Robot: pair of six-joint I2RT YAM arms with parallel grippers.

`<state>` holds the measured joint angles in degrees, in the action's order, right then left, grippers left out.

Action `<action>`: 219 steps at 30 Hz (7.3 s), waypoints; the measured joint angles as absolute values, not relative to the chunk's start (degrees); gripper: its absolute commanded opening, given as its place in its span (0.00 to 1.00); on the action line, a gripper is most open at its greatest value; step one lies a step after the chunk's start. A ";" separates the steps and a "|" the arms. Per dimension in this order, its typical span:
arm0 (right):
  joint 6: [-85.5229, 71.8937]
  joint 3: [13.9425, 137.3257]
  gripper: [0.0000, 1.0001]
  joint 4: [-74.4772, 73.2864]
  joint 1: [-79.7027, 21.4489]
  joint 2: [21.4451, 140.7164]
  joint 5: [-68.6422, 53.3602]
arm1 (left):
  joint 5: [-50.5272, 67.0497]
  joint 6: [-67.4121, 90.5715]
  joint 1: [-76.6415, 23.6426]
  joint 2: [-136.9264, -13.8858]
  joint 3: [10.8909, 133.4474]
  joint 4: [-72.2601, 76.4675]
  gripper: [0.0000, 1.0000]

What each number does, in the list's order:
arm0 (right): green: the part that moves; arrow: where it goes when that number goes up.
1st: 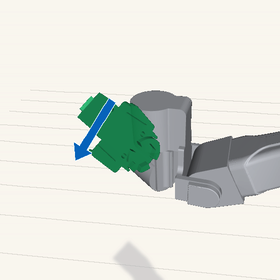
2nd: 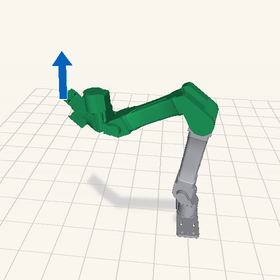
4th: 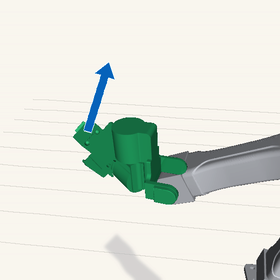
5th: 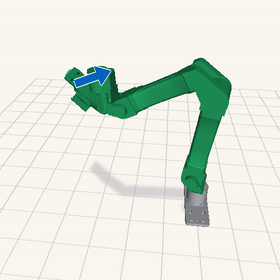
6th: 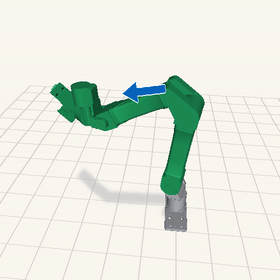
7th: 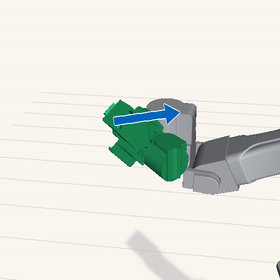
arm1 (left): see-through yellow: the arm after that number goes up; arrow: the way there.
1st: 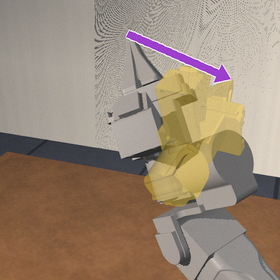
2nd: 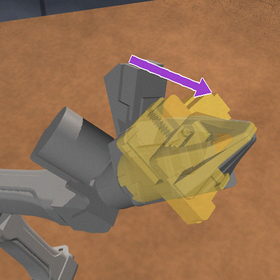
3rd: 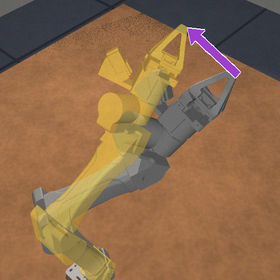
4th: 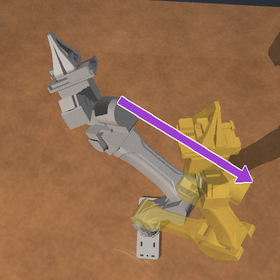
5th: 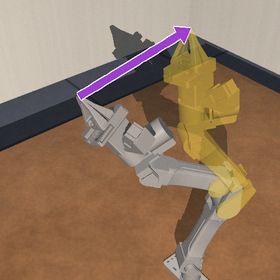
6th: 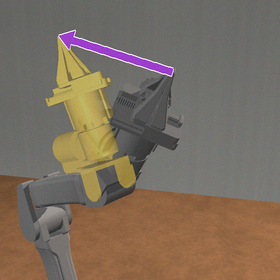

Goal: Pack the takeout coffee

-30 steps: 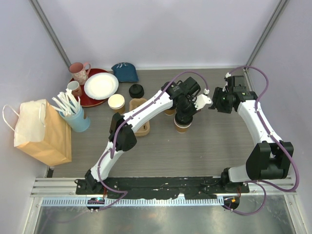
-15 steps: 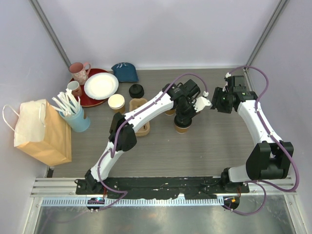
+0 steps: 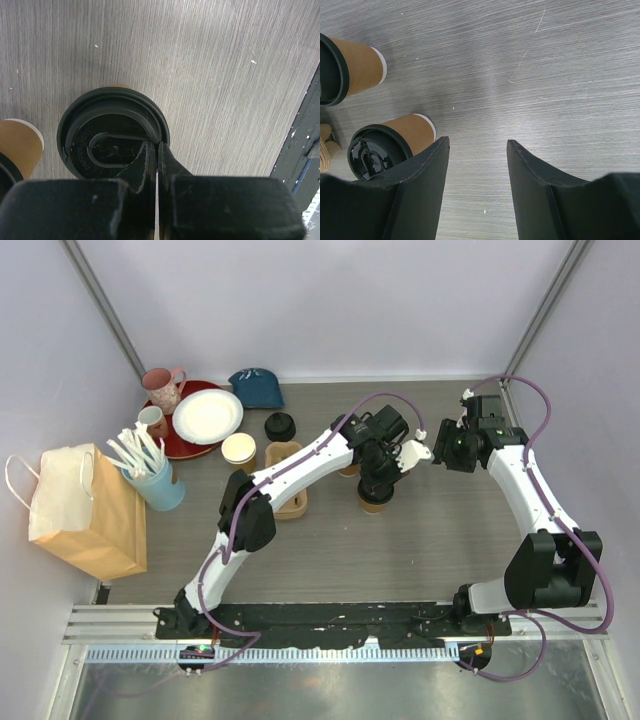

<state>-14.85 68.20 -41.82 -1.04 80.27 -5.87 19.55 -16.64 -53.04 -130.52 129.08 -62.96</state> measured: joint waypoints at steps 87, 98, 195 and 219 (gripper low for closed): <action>63.07 52.07 0.33 -28.80 -22.09 76.73 -33.21 | 31.68 12.67 -39.83 -119.39 103.04 -41.82 0.30; 62.50 50.96 0.31 -26.98 -22.85 77.17 -31.07 | 31.77 12.82 -39.72 -119.42 103.04 -41.58 0.30; -27.40 55.40 0.42 -28.84 -25.08 75.55 6.98 | 29.50 22.33 -40.38 -118.78 103.70 -38.28 0.37; -29.69 51.33 0.23 -23.59 -25.45 75.29 4.40 | 30.65 23.64 -40.45 -118.72 99.83 -33.45 0.36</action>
<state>-29.69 51.33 -23.59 -25.45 75.29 4.40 30.65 23.64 -40.45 -118.72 99.83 -33.45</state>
